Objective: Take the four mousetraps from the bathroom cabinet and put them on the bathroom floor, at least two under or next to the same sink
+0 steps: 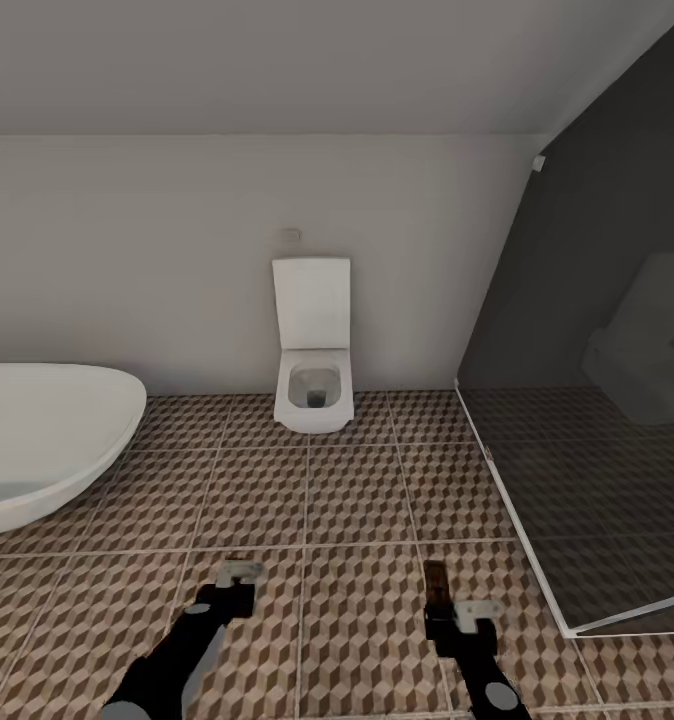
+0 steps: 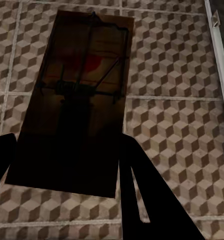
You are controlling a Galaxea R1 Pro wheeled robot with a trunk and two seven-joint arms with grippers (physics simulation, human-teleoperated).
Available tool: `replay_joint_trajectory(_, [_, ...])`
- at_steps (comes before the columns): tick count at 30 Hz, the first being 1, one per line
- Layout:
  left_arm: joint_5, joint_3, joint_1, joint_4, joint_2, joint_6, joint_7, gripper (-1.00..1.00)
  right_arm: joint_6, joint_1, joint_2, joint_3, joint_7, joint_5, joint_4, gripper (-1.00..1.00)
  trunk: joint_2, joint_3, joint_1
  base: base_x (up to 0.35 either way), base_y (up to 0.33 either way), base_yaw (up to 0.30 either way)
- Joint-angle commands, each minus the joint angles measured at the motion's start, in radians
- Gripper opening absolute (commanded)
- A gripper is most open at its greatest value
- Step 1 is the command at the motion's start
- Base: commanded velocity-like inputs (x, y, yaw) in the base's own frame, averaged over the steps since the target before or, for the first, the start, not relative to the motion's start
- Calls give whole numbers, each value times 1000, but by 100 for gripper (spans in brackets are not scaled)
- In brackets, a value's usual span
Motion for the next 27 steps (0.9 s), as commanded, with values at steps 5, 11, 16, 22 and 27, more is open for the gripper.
replay_joint_trajectory(5, [2, -5, -2, -164, 1, 235, 12, -100, 171, -119, 69, 1, -68, 95, -15, -100, -2, -2, 0, 0, 0, 0])
replay_joint_trajectory(11, [1, -4, -7, -184, 10, 300, 17, -100, 386, -283, 138, 1, -81, 122, -8, -100, -2, -2, 0, 0, 0, 0])
replay_joint_trajectory(16, [-2, -6, -9, -206, -2, 312, 16, -100, 425, -349, 138, 2, -83, 126, 21, -100, -2, -2, 0, 0, 0, 0])
replay_joint_trajectory(22, [-2, -10, -9, -258, -8, 311, 14, -100, 417, -357, 138, 2, -81, 128, 23, -100, -2, -2, 0, 0, 0, 0])
replay_joint_trajectory(27, [-2, -16, -9, -349, -10, 314, 16, -100, 416, -359, 138, 2, -80, 129, 19, -100, -2, -2, 0, 0, 0, 0])
